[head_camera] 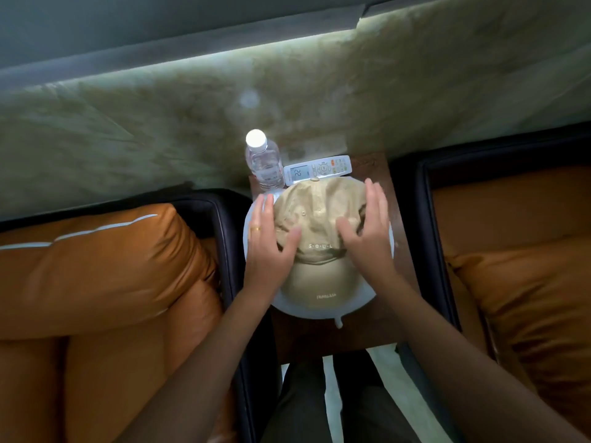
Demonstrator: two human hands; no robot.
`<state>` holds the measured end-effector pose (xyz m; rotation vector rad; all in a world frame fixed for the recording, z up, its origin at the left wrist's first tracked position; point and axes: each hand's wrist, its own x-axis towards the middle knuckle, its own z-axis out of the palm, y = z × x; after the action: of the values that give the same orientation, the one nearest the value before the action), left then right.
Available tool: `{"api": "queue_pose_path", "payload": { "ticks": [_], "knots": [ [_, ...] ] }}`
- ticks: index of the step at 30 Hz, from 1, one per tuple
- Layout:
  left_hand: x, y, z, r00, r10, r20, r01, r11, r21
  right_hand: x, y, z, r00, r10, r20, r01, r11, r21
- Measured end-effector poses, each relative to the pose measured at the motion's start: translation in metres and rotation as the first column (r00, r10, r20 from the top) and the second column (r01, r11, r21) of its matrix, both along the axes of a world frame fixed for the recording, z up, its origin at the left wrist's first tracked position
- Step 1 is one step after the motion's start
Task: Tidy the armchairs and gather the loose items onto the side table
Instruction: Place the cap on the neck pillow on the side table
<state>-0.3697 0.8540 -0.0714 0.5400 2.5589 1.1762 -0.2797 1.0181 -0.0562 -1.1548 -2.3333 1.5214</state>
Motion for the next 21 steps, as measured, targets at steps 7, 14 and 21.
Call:
{"api": "queue_pose_path", "payload": {
  "ticks": [7, 14, 21],
  "knots": [
    [0.033, -0.019, -0.004, 0.992, -0.051, 0.114, 0.059, 0.996, -0.067, 0.019, -0.019, -0.008, 0.993, 0.109, 0.054, -0.112, 0.993, 0.044],
    [0.041, -0.017, 0.01, 0.98, -0.128, 0.154, 0.147, 0.982, -0.12, 0.023, -0.024, -0.006, 0.972, 0.207, 0.114, -0.205, 0.978, -0.036],
    [0.084, -0.049, 0.025, 0.924, -0.203, 0.324, 0.23, 0.972, -0.049, 0.076, -0.021, 0.027, 0.975, 0.189, 0.115, -0.175, 0.977, -0.123]
  ]
}}
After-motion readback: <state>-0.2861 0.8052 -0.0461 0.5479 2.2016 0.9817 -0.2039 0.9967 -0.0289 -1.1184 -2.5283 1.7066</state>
